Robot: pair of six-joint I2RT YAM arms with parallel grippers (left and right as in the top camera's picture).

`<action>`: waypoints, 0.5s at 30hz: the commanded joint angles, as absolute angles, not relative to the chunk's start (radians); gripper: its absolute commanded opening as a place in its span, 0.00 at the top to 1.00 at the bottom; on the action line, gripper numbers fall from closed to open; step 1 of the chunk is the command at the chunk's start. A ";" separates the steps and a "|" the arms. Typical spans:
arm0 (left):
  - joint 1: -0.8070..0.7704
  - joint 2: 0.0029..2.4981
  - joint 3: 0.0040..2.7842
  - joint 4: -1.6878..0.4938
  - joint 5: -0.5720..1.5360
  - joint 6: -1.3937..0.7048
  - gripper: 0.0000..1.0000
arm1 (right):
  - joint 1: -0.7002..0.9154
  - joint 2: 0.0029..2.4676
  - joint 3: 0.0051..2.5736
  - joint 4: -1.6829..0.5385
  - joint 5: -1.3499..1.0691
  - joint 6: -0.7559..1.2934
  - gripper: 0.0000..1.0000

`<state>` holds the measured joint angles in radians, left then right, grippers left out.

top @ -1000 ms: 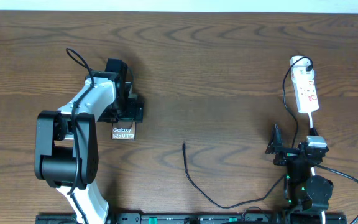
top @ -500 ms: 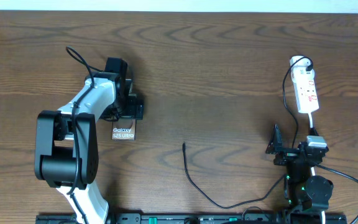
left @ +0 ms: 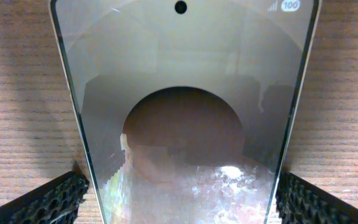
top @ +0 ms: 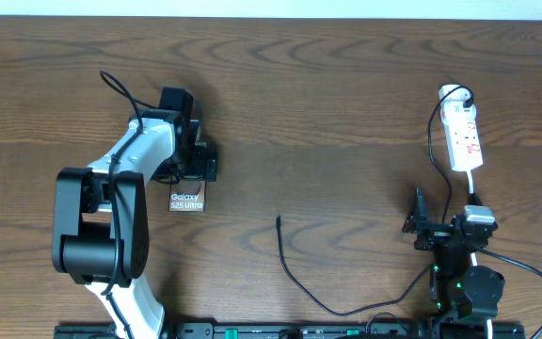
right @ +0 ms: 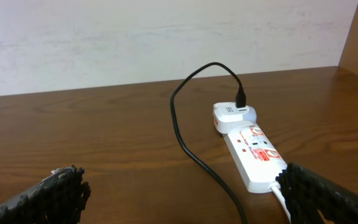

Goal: Plug charger to phone and switch on socket
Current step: 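Lower the open left gripper down around the phone's top edge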

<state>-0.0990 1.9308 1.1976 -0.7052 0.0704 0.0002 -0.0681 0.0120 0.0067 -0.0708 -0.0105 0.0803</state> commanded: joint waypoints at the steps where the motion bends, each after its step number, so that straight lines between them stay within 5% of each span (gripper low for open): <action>1: -0.097 1.947 1.149 -0.712 0.078 0.008 0.01 | -0.074 0.006 0.006 -0.076 -0.006 0.093 0.01; 15: -0.097 1.947 1.147 -0.719 0.078 0.007 0.01 | -0.074 0.006 0.006 -0.076 -0.006 0.093 0.01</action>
<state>-0.0990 1.9244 1.1877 -0.7090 0.0689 0.0006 -0.0681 0.0120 0.0067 -0.0708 -0.0105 0.0803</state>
